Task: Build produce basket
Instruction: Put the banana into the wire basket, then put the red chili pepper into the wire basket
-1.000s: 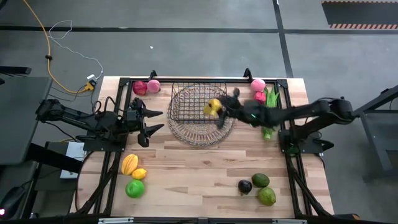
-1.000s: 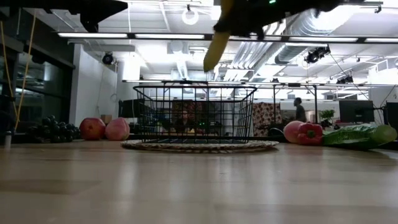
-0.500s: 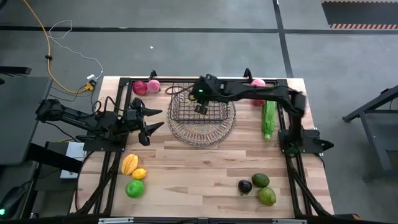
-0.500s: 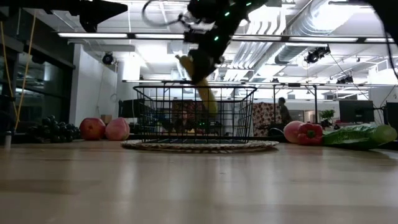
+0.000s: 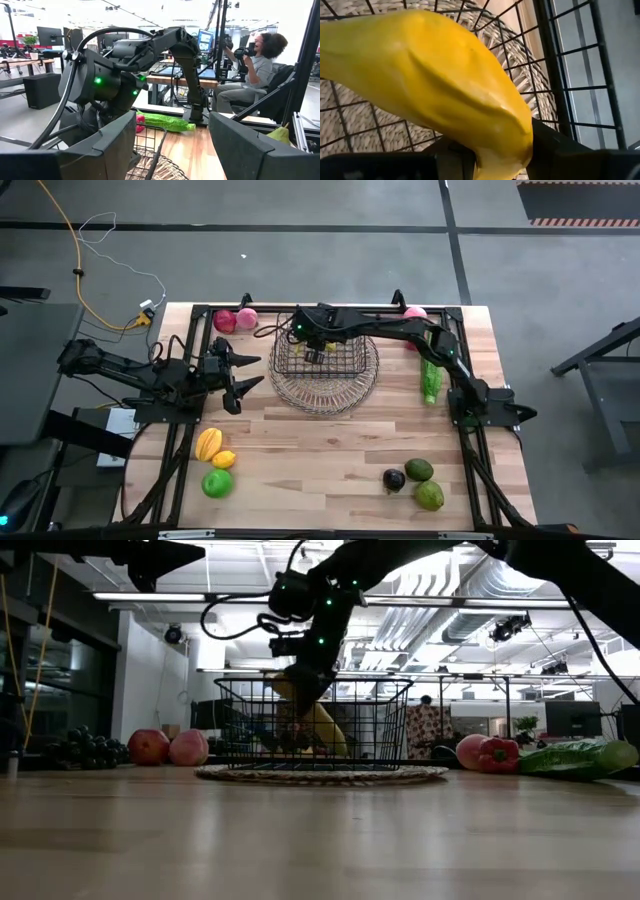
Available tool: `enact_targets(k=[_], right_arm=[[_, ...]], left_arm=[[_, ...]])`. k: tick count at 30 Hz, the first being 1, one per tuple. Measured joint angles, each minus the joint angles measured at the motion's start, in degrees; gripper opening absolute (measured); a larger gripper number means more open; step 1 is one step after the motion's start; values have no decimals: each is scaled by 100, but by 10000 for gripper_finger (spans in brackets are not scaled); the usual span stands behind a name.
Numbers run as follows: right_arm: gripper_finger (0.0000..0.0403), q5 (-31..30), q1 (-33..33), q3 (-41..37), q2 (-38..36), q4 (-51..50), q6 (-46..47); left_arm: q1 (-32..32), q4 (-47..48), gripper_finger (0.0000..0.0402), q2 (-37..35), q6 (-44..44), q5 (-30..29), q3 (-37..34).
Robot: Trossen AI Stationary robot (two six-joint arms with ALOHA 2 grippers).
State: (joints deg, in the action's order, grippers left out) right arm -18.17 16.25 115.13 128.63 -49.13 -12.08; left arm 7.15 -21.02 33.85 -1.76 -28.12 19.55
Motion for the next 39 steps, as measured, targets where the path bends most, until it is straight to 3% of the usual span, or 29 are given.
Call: enact_targets(k=[7,18,26,30,39], right_arm=[[121,-9,0,0,1,1,0],[234,-83,-13,0,-125,-300,-149],[242,193,-13,-172,-706,-688,111],[242,362,-91,-1051,-1389,-57,164],[243,378,-453,-4755,-4055,3077,607]], left_arm=[[-1,0,237,0,0,2,0],[1,16,237,0,-12,2,2],[1,93,237,0,5,2,4],[1,236,237,-4,101,4,6],[1,240,237,-2,107,3,5]])
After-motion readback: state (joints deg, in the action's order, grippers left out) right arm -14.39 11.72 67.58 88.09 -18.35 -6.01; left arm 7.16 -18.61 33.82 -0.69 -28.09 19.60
